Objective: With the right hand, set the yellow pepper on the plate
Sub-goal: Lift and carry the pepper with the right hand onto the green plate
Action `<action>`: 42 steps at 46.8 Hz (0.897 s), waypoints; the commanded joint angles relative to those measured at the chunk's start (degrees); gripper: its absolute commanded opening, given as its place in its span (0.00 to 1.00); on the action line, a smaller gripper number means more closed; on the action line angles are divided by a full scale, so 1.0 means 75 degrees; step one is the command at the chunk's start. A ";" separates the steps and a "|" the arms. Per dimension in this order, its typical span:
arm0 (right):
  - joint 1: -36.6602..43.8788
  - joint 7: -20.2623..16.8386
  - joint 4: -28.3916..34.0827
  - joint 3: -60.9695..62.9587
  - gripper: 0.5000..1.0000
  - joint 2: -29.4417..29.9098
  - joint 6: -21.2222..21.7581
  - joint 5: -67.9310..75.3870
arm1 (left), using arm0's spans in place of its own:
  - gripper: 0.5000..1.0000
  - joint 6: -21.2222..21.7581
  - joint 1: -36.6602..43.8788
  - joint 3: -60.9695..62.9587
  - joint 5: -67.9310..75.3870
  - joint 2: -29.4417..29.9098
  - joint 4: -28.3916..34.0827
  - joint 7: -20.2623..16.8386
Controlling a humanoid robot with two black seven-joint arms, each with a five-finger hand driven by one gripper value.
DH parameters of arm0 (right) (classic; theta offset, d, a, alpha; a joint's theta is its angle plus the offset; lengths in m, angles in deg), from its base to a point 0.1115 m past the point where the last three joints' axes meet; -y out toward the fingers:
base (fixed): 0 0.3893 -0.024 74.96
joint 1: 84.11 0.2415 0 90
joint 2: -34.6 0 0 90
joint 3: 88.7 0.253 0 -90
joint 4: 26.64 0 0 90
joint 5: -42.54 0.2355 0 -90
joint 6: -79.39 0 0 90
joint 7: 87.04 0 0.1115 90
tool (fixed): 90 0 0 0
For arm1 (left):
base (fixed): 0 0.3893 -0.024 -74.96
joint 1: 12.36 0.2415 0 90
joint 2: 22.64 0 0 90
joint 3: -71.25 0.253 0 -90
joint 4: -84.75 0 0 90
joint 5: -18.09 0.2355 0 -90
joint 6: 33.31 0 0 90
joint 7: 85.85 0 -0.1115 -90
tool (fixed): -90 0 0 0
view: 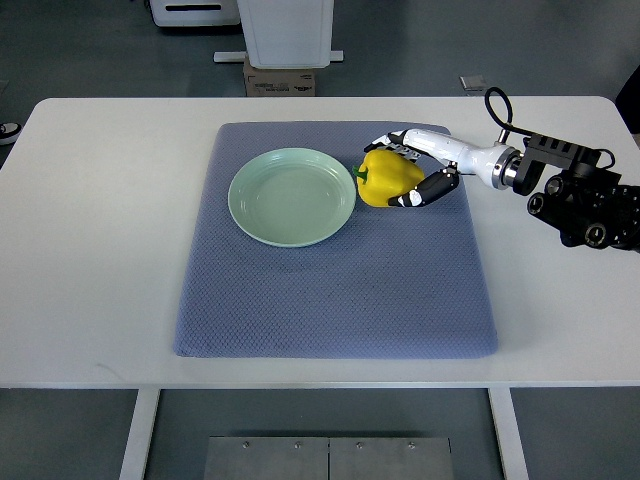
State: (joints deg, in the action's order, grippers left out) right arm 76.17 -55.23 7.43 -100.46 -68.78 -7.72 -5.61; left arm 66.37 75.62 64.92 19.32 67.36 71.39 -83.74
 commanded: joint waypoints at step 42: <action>0.0473 -0.1768 -0.0020 0.0360 0.00 0.1784 -0.0011 0.0080 | 1.00 -0.0001 0.0000 0.0000 0.0000 0.0000 0.0000 0.0000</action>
State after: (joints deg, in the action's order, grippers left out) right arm 80.03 -67.23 7.22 -98.62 -55.40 -7.81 -5.03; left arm 66.35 75.62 64.92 19.32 67.36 71.39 -83.74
